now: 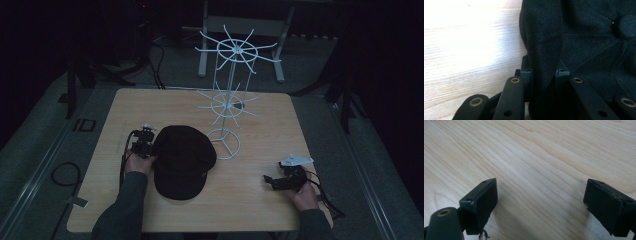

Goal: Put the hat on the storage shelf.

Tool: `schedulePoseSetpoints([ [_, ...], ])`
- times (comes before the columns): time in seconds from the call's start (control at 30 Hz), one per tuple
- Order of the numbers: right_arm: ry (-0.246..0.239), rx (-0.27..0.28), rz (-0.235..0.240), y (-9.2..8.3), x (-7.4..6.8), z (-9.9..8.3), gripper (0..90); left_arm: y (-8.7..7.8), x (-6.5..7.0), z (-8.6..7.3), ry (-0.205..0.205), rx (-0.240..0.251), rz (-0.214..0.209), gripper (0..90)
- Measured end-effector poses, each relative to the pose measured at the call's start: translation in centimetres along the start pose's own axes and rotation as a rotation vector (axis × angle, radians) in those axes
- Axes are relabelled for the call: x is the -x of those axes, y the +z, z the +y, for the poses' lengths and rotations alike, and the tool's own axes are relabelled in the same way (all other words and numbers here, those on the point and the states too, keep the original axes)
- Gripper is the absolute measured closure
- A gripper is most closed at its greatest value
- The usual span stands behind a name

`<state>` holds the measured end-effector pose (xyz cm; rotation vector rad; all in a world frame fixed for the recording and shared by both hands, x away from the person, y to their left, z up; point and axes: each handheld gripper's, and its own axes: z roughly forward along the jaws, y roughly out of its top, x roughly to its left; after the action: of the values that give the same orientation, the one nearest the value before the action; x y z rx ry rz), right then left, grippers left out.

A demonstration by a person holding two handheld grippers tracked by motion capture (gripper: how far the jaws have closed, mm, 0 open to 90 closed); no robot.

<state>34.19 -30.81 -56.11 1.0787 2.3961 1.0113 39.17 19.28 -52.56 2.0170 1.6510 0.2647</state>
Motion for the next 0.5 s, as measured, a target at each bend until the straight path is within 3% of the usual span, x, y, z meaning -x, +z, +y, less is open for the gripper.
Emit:
schedulePoseSetpoints([
  [0.3, 0.000, 0.000, 0.000, 0.0, 0.0, 0.0, 12.0, -1.6, 0.3, 0.2, 0.000, 0.052, -0.020, 77.8],
  [0.5, 0.000, 0.000, 0.000, 0.0, 0.0, 0.0, 12.0, -3.3, 0.4, 0.4, 0.023, 0.093, -0.023, 77.9],
])
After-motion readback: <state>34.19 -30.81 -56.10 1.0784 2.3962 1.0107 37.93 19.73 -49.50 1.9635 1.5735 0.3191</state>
